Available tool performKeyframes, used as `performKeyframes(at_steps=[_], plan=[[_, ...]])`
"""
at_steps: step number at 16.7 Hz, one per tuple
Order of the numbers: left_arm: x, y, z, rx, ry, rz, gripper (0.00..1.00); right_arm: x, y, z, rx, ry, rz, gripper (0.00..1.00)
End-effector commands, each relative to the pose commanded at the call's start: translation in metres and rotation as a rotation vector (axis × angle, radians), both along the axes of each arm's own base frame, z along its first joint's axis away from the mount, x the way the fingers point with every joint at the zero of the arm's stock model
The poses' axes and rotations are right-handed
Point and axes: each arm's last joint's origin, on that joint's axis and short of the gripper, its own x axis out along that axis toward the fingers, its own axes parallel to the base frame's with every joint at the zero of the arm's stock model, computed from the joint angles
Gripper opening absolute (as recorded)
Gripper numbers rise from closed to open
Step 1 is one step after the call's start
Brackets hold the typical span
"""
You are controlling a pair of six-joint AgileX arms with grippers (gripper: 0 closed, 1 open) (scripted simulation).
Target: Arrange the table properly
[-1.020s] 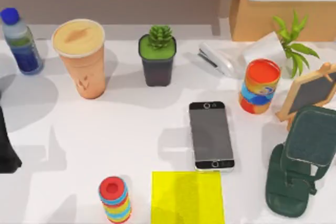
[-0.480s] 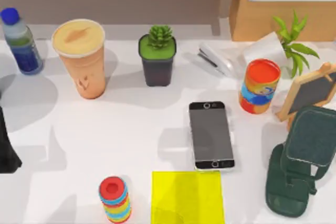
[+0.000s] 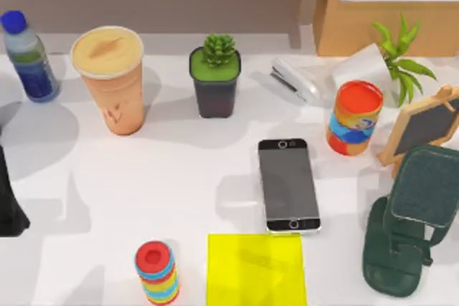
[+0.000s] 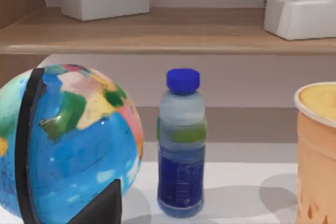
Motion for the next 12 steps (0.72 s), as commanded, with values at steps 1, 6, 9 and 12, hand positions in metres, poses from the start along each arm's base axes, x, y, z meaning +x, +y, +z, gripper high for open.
performKeyframes(at_steps=[1, 6, 9, 12], plan=[[0.0000, 0.0000, 0.0000, 0.000, 0.000, 0.000, 1.00, -0.0012, -0.0002, -0.0053, 0.001, 0.005, 0.000, 1.00], [0.0000, 0.0000, 0.0000, 0.000, 0.000, 0.000, 1.00, -0.0018, -0.0003, -0.0076, 0.001, 0.007, -0.001, 0.92], [0.0000, 0.0000, 0.0000, 0.000, 0.000, 0.000, 1.00, -0.0018, -0.0003, -0.0076, 0.001, 0.007, -0.001, 0.70], [0.0000, 0.0000, 0.0000, 0.000, 0.000, 0.000, 1.00, -0.0018, -0.0003, -0.0076, 0.001, 0.007, -0.001, 0.47]])
